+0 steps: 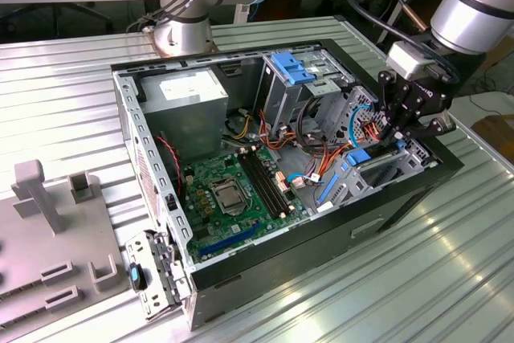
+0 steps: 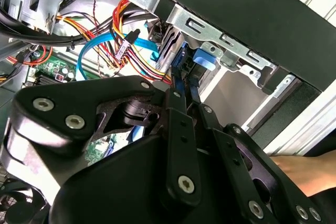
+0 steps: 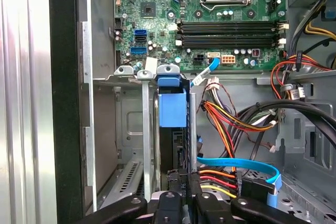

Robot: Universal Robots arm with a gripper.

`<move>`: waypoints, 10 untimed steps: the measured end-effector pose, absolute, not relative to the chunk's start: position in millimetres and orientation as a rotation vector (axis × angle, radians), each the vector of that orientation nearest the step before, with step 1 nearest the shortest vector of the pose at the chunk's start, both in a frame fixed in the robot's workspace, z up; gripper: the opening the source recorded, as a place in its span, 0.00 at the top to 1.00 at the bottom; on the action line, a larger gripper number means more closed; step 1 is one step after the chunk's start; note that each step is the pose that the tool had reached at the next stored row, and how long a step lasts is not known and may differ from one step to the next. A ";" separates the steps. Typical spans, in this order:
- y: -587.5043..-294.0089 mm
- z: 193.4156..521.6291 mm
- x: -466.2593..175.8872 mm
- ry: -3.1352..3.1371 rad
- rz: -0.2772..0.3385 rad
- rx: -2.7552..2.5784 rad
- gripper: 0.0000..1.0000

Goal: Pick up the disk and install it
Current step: 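Insert the first disk wire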

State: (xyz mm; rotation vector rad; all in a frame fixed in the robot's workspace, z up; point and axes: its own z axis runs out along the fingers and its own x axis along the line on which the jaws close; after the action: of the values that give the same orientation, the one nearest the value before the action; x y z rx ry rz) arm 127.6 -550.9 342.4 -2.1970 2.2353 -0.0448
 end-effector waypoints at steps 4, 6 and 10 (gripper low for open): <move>-550.9 342.4 127.1 2.230 -0.056 -2.191 0.83; -550.9 342.3 126.6 2.225 -0.067 -2.186 0.83; -550.9 342.3 126.2 2.220 -0.077 -2.181 0.83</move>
State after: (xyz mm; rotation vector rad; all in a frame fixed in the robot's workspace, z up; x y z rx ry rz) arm 126.2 -550.9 342.3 -2.1814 2.2197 -0.0773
